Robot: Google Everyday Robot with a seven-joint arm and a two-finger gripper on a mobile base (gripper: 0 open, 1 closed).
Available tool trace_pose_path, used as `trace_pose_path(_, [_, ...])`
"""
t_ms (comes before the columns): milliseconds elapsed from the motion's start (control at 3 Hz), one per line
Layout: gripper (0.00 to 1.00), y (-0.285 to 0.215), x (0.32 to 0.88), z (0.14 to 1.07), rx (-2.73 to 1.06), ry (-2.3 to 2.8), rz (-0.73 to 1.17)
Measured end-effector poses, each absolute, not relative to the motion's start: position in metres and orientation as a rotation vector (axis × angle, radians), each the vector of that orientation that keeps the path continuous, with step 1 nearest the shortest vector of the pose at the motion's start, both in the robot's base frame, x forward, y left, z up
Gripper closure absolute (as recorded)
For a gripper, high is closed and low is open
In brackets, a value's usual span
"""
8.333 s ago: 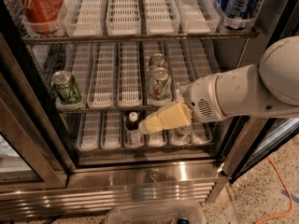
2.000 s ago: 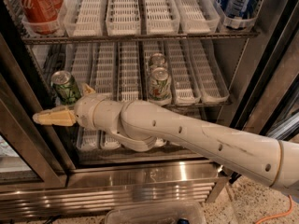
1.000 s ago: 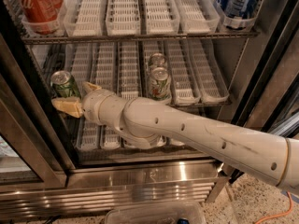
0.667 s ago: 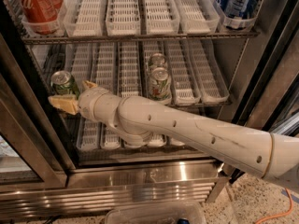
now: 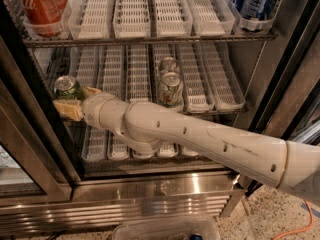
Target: Pick green can from middle shelf of fridge
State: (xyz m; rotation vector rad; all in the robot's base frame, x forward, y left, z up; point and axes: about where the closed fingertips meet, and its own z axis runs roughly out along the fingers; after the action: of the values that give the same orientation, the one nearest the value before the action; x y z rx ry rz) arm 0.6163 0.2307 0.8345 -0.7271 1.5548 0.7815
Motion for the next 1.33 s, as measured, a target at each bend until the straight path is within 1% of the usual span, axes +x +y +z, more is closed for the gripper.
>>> trace_pose_path(667, [0.91, 0.2313, 0.6168, 0.8345, -0.728, 1.554, 0.782])
trace_pose_path(1000, [1.00, 0.2298, 0.6166, 0.8368, -0.710, 1.553, 0.791])
trace_pose_path(1333, [1.00, 0.2294, 0.6165, 0.8375, -0.705, 1.553, 0.793])
